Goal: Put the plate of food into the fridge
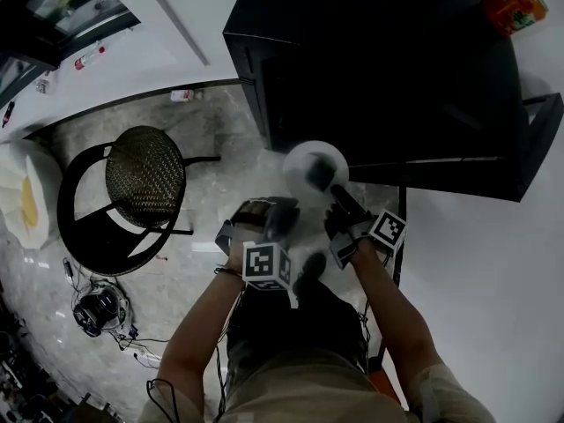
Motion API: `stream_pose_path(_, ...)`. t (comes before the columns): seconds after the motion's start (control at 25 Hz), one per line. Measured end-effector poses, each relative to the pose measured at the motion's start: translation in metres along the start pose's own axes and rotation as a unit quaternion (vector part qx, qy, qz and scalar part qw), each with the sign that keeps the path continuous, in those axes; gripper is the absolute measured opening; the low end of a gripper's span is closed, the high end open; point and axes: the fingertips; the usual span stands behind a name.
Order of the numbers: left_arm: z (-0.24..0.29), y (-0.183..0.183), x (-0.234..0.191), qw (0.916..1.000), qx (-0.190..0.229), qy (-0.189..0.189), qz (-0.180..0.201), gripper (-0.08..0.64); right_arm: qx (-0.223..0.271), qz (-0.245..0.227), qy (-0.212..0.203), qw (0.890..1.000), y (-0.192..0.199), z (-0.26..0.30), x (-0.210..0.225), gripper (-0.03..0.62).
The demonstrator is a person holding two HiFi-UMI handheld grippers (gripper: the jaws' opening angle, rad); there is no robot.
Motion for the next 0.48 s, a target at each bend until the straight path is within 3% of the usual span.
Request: stream_pose_path(0.48, 0.026, -0.005, -0.001, 0.9999, 0.013, -0.004, -0.005, 0.083, 0.004, -0.006, -0.001, 1.0, -0.013, 0.013, 0.02, 0.028)
Point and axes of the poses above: the fingertips, and each gripper's own axes: z forward along the fingers, x to its right, y out of its underside, and after that the axes turned 2 degrees about z, right-handed
